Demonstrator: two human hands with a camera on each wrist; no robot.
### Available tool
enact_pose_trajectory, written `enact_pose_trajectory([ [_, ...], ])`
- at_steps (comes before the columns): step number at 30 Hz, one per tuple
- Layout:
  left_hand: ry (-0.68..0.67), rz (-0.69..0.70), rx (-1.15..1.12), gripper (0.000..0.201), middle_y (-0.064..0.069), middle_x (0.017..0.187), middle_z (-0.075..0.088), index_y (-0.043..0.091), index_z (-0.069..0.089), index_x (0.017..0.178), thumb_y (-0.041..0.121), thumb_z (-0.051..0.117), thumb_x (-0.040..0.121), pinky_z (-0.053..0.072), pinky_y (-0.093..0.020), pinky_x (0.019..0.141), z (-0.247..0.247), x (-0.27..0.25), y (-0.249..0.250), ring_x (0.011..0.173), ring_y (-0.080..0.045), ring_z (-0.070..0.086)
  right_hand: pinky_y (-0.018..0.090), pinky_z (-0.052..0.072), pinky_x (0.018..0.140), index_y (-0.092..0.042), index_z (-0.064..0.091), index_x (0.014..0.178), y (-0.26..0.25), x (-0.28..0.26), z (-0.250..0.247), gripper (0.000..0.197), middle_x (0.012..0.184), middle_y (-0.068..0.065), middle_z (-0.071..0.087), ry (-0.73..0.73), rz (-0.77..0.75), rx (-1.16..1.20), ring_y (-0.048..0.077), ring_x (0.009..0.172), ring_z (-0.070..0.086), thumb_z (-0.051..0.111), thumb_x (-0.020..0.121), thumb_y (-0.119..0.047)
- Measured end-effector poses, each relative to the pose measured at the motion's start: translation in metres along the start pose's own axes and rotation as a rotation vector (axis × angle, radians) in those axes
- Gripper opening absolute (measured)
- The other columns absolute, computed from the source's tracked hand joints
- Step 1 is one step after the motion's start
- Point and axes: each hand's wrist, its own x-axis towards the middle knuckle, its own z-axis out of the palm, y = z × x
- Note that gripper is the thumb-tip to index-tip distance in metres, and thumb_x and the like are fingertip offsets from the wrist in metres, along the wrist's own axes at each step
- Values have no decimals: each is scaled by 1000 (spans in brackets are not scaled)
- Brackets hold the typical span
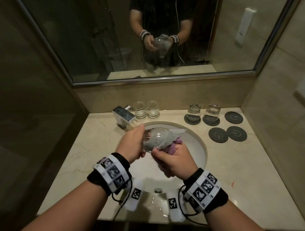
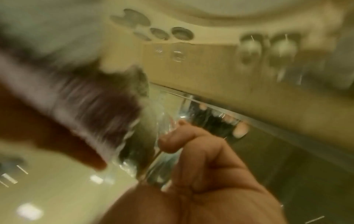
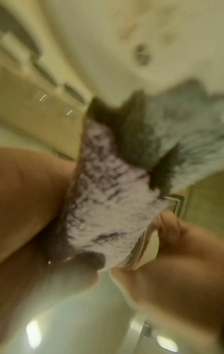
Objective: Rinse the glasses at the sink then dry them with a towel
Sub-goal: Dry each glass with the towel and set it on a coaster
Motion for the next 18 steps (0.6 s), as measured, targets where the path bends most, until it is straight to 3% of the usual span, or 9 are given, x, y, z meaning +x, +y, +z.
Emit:
enact_pose_trajectory([
  [1,71,174,153,42,-6,75,64,19,59,88,48,32,101,41,-28,41,-1,-1,-1,50,-19,53,37,56,58,-13,72,85,-1,1,1,10,75,14,69,14,6,89,27,64,64,63,86,-8],
  [3,102,354,283,44,-4,76,62,18,57,92,53,29,95,49,-35,49,-2,-1,-5,59,-17,57,43,55,80,2,67,105,3,4,0,26,101,26,68,33,32,249,34,89,65,63,82,-9],
  [5,40,202,121,54,-7,79,65,17,61,95,58,26,97,44,-29,45,-1,2,-4,55,-15,55,37,54,83,2,67,104,4,6,-1,26,102,22,70,42,4,167,27,92,67,65,81,-8],
  [7,-46,-158,-156,68,-6,70,65,14,67,93,65,22,97,34,-22,39,1,6,1,46,-13,49,31,56,67,-13,73,88,0,3,-1,10,80,7,74,21,-41,-41,17,71,69,66,83,-6],
  [9,-53,-257,-186,65,-5,64,63,12,68,93,61,26,99,31,-20,40,2,9,4,42,-14,47,18,50,52,-21,70,75,-2,2,2,25,61,-6,68,-21,-42,-133,3,53,62,64,87,0],
  [11,48,32,61,49,-4,74,66,12,63,96,48,30,102,38,-25,47,3,10,1,51,-15,53,13,50,60,-19,72,81,0,5,1,24,69,-5,72,0,-36,-36,3,62,65,62,87,3],
  [14,148,364,267,37,7,77,61,18,58,93,46,34,98,42,-23,60,-1,9,-4,69,-5,56,31,55,80,4,65,108,0,12,-3,27,99,17,71,22,45,263,23,89,68,62,82,-4],
  [15,114,307,209,39,7,76,61,19,59,94,49,34,99,41,-23,57,-2,10,-3,67,-7,56,32,55,79,4,65,107,0,14,-5,29,98,17,71,33,68,272,23,87,68,63,81,-7],
  [18,-83,-180,-193,64,-2,67,64,17,67,100,66,27,96,30,-18,40,-1,14,4,47,-16,50,42,56,62,-6,71,89,-3,13,-11,14,81,20,70,38,49,-63,32,70,68,70,80,-16],
])
